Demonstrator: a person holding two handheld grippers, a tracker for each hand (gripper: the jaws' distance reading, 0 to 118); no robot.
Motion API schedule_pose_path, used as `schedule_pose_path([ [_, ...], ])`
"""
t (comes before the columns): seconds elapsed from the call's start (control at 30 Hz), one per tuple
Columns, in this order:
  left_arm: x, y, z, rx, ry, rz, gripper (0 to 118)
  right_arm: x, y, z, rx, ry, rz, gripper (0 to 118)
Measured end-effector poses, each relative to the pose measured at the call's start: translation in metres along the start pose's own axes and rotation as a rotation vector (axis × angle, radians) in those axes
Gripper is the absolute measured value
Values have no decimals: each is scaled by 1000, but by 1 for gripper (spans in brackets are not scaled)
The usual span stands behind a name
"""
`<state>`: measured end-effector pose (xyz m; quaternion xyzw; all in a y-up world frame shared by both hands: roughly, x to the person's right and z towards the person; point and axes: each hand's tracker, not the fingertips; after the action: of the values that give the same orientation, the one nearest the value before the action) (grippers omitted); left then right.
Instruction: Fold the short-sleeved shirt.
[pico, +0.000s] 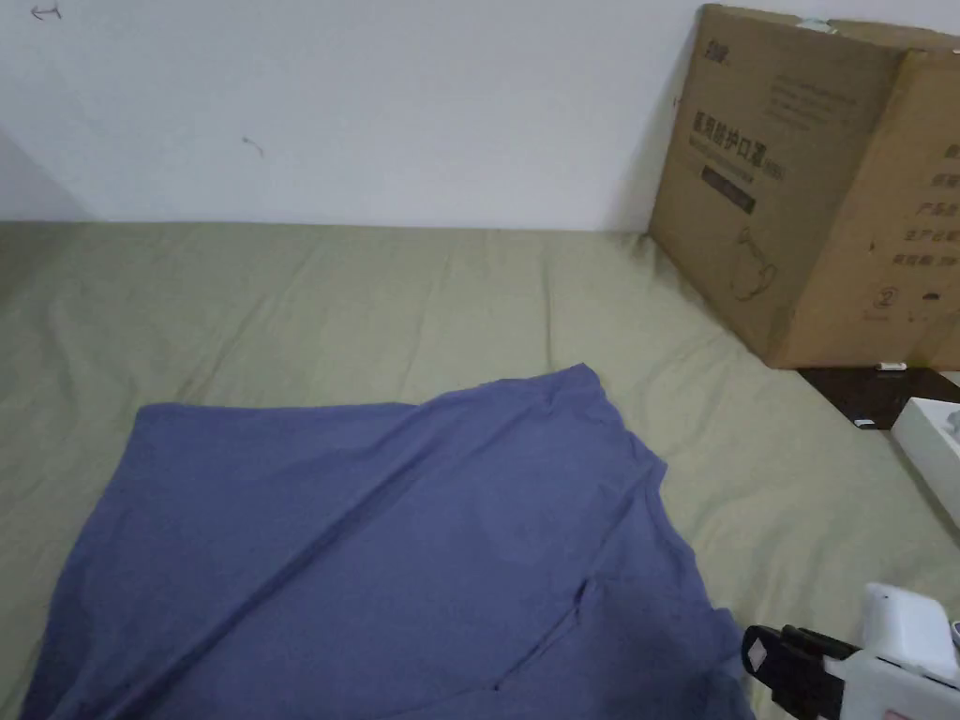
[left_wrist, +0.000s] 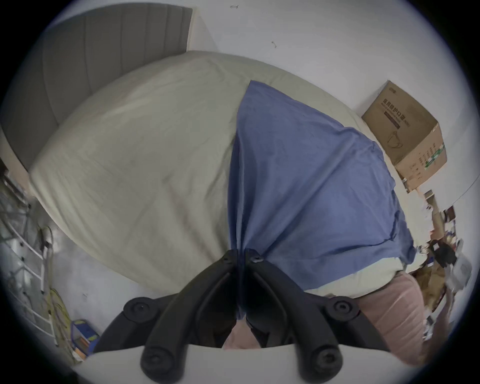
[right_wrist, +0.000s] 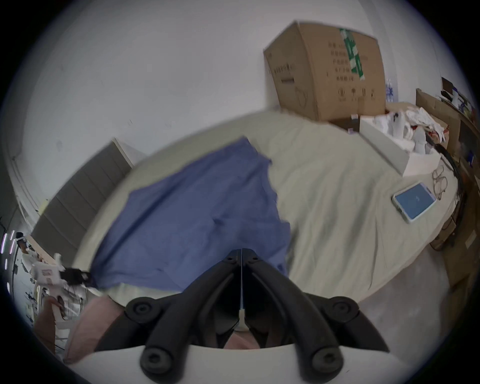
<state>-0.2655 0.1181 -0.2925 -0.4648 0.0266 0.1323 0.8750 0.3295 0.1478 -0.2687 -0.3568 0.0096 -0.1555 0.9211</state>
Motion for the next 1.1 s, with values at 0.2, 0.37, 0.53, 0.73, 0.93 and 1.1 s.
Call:
schedule_pose_path([
  [0.2,11,12,16,40,12,-29,3,21,-2,-68,-272,-38,-65,104],
  [0.37,16,11,14,25,28,-46,3,8,-4,-79,-280,-80,66,84],
  [0.53,14,7,9,-1,22,-36,3,-6,-10,-60,-185,-143,182,2],
  [0.73,3,9,14,6,-29,26,3,8,-16,-36,-165,-70,130,2],
  [0.93,-4,17,33,59,-125,96,3,16,-18,-18,-113,2,6,2],
  [1.1,-17,32,50,129,-264,234,3,22,-12,-2,-53,41,-100,2],
])
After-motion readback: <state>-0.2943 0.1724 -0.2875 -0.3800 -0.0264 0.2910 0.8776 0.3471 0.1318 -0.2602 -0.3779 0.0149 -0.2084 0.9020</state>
